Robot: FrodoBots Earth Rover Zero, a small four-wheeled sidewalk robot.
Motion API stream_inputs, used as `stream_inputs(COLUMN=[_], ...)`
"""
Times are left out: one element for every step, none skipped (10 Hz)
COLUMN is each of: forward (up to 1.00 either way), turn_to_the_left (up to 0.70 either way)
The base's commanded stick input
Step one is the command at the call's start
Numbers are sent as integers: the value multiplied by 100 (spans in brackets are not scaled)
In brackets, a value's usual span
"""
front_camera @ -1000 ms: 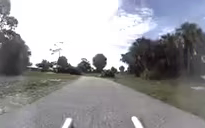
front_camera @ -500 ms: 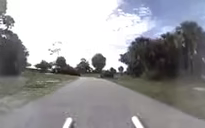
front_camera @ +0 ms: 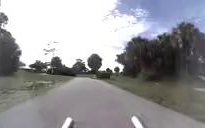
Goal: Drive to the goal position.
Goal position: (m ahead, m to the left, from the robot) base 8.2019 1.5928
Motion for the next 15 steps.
stream_inputs(forward=[69,69,69,69,69,69,69,69,69,69,69,69,69,69,69], turn_to_the_left=[3,3,3,3,3,3,3,7,19,30,34,34,34,34,34])
